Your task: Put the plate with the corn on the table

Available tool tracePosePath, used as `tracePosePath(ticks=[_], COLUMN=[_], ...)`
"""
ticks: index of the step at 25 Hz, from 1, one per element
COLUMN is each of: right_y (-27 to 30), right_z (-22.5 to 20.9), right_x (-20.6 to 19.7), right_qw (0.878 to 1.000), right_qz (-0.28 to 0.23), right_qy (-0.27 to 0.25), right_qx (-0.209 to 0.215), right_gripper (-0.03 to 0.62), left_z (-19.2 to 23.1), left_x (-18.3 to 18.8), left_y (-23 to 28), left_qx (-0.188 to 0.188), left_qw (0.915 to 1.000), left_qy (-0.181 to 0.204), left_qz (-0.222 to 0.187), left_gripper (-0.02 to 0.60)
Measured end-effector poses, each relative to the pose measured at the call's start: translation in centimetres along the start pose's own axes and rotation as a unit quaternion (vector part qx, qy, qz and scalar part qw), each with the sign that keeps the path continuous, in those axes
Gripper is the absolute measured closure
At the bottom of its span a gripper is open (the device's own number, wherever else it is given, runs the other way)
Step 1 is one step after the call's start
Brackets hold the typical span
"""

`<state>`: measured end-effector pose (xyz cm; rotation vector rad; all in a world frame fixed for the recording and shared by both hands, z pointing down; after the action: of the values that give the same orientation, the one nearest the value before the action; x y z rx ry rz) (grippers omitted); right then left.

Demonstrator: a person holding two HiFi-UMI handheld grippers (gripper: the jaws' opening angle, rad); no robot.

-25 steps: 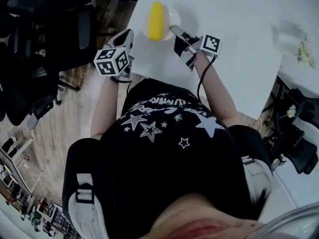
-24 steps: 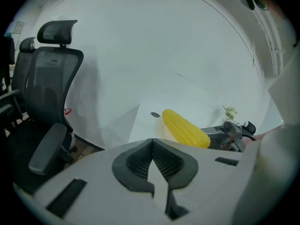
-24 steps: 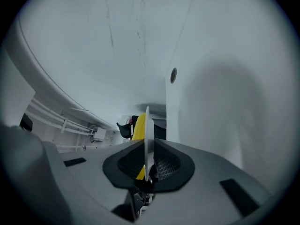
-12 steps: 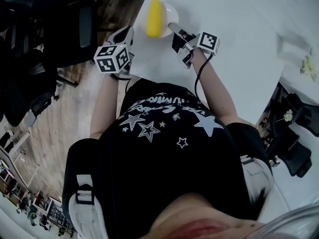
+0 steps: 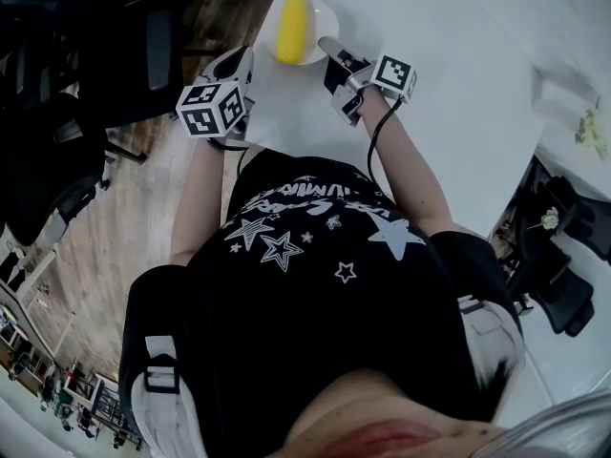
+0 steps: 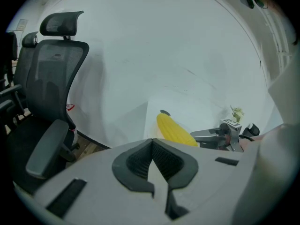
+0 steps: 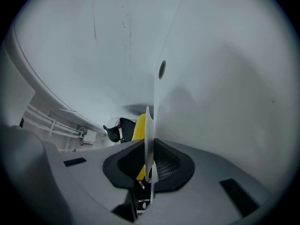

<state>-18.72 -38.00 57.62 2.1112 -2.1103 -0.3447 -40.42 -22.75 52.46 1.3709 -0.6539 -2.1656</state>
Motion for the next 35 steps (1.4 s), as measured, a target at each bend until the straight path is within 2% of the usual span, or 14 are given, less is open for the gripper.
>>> tracePosePath(ticks=[16,25,28,32,35], right_y=[1.1,1.4,1.6,1.7,1.8], right_z=[0.1,0.4,0.9,1.5,1.7], right_x=[0.7,-0.2,-0.5,-0.5,-0.8], right_qw=[0.999,0.991,0.987,0.984,0.979], right_qz=[-0.010,-0.013,-0.013,-0.005,0.010], right_qy=[0.031,0.050,0.032,0.008,-0.021], right_qx=[-0.034,-0.127,-0.157,-0.177,-0.202], right_gripper=[0.557,0.576,0.574,0.574,0.548], left_z=[-0.3,-0.6,-0.8,-1.2,-1.4], left_x=[1.0,1.0,0.9,1.0,0.9], left_y=[1.7,2.1,2.1,2.0,1.8], left_qx=[-0.009,-0.012,-0.015,-0.015,-0.014], left_qw=[1.0000,0.9999,0.9998,0.9998,0.9997], left_qy=[0.003,0.005,0.009,0.013,0.016], left_qz=[-0.001,0.004,0.005,0.008,0.008], left_gripper=[0.577,0.577,0.577,0.577,0.577])
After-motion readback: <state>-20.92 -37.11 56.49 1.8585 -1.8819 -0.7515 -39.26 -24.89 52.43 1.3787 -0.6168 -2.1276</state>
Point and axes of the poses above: the fingertips, and each gripper's own axes: y forward along the fingers, z to its left, x out of its top, the point moved 9 cm from there along -y, backward along the fingers, and after that the axes turned 8 degrees about z, right-handed, at the moved point
